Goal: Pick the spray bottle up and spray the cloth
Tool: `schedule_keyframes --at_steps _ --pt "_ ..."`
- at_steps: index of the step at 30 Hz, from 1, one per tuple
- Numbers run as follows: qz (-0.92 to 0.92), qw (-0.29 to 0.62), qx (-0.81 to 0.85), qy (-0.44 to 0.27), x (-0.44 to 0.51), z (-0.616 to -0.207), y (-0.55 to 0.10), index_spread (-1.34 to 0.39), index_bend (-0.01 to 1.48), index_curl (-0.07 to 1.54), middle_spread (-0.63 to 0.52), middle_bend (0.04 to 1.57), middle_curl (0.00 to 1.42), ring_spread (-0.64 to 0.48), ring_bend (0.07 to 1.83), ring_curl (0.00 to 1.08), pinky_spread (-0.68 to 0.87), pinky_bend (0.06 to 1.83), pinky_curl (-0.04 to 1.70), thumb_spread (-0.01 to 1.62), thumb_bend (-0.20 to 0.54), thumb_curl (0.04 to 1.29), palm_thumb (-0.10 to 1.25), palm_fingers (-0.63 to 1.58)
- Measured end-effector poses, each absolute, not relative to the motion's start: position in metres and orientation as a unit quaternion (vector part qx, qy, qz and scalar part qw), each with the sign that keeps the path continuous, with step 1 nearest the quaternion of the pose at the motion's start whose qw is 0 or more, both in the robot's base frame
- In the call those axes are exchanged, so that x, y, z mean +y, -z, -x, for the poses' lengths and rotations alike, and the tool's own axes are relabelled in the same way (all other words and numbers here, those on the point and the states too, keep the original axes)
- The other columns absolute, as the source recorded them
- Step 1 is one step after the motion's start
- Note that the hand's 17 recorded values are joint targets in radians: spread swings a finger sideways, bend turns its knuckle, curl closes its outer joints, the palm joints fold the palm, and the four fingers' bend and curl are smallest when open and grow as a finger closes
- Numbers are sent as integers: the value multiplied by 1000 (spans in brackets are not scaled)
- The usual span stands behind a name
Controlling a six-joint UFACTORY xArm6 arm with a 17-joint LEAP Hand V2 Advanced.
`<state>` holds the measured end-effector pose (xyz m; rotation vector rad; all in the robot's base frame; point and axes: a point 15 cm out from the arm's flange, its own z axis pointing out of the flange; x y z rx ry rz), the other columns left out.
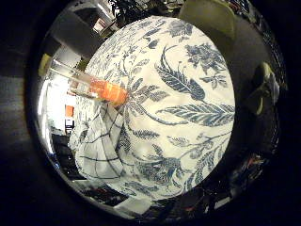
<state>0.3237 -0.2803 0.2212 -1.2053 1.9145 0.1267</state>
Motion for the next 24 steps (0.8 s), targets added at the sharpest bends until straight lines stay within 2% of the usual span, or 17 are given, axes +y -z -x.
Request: schedule_keyframes --at_steps 24 --pt "482 403 775 -74 -266 -357 -194 -150 152 265 172 292 352 197 426 268 347 451 285 1012 -24 316 570 131"
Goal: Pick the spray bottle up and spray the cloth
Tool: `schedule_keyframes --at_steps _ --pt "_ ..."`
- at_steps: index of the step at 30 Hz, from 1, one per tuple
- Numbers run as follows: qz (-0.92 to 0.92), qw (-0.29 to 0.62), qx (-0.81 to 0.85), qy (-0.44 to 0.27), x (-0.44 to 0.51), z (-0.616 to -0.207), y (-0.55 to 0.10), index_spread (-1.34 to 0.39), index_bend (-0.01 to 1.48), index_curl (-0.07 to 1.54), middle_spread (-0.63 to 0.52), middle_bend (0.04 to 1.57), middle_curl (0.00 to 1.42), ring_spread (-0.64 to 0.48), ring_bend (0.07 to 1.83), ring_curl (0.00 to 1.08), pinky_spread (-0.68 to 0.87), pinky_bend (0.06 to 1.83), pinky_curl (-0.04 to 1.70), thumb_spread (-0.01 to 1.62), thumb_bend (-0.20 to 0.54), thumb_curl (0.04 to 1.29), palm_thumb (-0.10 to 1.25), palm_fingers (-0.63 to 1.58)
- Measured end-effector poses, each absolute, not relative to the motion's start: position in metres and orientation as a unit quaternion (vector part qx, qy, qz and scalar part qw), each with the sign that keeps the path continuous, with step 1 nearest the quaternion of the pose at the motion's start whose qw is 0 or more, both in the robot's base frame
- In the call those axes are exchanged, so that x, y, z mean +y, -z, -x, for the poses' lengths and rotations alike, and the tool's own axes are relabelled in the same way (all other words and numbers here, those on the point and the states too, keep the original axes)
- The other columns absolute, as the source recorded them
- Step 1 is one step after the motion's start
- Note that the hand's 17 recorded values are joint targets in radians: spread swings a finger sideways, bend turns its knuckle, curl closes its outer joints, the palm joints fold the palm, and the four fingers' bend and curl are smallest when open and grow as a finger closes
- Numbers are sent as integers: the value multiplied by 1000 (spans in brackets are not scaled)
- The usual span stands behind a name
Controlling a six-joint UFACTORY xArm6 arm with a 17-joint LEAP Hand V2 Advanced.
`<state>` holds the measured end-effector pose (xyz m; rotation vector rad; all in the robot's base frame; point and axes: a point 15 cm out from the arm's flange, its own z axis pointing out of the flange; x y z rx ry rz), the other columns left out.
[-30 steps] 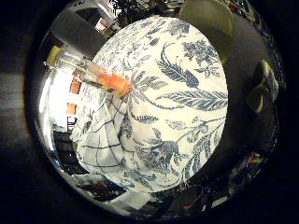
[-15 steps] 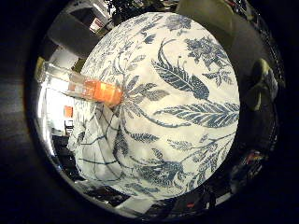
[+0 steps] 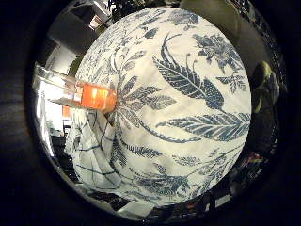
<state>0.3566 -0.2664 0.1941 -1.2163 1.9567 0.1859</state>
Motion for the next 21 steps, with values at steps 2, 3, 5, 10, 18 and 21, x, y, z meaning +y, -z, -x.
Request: schedule_keyframes --at_steps 2,3,5,10,18,21 --pt "475 405 777 -85 -263 -359 -189 -149 149 264 172 296 353 199 431 268 346 448 286 1010 -25 316 576 136" --pt "474 405 777 -88 -261 -360 -188 -146 148 263 173 298 353 199 439 271 339 444 285 1010 -25 315 576 142" --pt "478 404 773 -97 -252 -365 -186 -140 141 258 175 306 354 194 468 276 332 441 283 1009 -26 315 577 163" --pt "491 400 764 -123 -225 -380 -181 -150 150 246 60 384 377 73 660 314 238 475 275 1012 -24 318 590 405" --pt "497 423 721 -235 -145 -402 -175 -350 580 495 -172 917 608 -219 1057 494 -337 869 404 1004 -14 346 718 1343" --pt "484 441 698 -290 -116 -408 -178 -329 816 621 -153 1082 666 -213 1177 549 -324 1073 503 998 -12 366 780 1335"
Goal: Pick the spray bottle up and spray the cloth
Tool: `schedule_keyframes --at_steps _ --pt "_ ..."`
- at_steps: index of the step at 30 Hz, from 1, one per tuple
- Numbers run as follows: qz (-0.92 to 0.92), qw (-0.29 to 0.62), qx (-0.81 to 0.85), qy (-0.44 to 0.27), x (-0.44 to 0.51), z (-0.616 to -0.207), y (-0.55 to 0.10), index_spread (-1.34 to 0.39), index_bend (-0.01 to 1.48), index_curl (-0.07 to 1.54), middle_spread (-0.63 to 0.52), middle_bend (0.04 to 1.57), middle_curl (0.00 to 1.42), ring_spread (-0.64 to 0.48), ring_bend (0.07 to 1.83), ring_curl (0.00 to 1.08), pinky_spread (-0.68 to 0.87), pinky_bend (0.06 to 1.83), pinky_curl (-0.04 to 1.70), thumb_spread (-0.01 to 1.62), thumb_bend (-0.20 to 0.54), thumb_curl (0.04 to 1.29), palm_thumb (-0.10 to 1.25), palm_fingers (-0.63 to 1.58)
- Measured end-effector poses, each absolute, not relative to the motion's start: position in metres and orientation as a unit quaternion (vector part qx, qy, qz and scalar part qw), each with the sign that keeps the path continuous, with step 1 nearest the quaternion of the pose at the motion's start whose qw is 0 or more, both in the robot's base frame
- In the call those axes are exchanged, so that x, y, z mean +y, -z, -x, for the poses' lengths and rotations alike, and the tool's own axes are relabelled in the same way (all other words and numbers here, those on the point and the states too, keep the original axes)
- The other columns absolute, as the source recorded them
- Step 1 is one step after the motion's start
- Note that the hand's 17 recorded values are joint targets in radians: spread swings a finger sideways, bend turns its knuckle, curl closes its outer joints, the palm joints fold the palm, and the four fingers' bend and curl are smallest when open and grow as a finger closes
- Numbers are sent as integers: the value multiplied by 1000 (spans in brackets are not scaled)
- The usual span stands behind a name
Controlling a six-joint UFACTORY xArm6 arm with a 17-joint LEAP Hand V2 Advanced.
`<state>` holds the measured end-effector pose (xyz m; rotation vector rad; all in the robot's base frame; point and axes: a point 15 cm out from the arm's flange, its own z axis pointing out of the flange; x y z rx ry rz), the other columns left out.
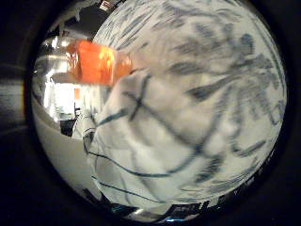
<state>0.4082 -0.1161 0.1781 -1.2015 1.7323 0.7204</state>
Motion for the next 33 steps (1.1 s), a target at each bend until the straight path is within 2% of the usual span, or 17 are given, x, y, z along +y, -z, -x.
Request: schedule_keyframes --at_steps 4,7,17,21,26,33 --pt "473 459 688 -303 -103 -418 -187 -271 1049 743 -136 1251 721 -211 1317 624 -261 1262 632 977 -12 401 865 1217" --pt "473 468 686 -294 -105 -423 -197 -240 1127 772 -121 1306 728 -211 1361 656 -224 1309 700 958 -11 432 923 1171" --pt "528 474 666 -230 -113 -427 -290 -187 1216 768 -100 1386 701 -213 1388 724 -169 1283 908 984 -13 515 1047 1117" --pt "576 419 672 -202 -126 -412 -312 -182 1230 760 -98 1395 689 -213 1387 738 -168 1249 975 998 -15 531 1049 1120" --pt "639 357 668 -136 -131 -386 -370 -178 1239 748 -97 1407 675 -212 1379 750 -171 1196 1062 1010 -15 546 1049 1127" --pt "706 227 661 -115 -130 -341 -395 -174 1247 731 -96 1413 662 -213 1368 761 -181 1140 1156 1038 -18 552 1020 1132"
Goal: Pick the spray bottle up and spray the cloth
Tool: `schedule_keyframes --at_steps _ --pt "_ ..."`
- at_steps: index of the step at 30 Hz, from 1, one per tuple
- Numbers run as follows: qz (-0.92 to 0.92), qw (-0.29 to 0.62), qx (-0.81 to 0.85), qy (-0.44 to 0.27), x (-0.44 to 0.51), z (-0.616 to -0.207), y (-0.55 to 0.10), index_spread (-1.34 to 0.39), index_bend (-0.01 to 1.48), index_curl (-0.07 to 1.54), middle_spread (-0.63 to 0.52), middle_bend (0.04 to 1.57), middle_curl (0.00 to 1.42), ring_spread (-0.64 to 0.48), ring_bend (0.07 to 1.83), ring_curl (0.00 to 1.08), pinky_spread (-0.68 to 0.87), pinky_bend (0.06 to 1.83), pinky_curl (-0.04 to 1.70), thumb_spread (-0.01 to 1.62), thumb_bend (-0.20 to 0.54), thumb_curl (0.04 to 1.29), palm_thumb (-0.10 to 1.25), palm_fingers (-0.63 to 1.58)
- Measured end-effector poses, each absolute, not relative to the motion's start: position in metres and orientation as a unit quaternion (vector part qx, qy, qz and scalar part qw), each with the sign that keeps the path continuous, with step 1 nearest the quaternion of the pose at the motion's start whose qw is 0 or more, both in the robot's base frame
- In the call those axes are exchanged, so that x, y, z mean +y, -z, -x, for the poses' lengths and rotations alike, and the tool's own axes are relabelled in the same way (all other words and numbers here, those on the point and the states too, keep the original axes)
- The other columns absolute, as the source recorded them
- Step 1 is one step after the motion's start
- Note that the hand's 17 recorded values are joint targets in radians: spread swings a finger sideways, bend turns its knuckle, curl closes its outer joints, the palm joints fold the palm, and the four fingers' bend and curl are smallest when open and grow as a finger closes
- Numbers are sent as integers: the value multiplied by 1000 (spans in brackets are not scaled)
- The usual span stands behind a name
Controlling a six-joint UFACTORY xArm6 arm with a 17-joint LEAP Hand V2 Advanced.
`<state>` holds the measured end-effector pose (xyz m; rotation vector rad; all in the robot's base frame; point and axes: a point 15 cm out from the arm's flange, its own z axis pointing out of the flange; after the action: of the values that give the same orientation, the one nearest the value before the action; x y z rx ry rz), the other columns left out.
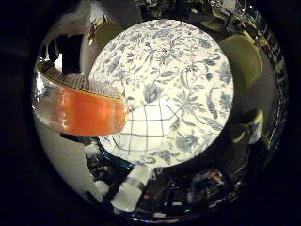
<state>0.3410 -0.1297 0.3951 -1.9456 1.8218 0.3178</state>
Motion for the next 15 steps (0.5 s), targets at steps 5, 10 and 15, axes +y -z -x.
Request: schedule_keyframes --at_steps 5,10,15 --pt "752 105 645 -85 -127 -316 -407 -174 1245 725 -96 1415 656 -213 1363 767 -189 1112 1202 1061 -16 550 999 1134" --pt "778 5 627 -42 -122 -306 -419 -174 1246 721 -96 1415 652 -214 1357 771 -195 1093 1234 1085 -16 541 994 1137" --pt "788 -89 610 8 -123 -302 -429 -174 1245 718 -96 1415 649 -215 1353 775 -201 1079 1257 1100 -16 524 987 1140"
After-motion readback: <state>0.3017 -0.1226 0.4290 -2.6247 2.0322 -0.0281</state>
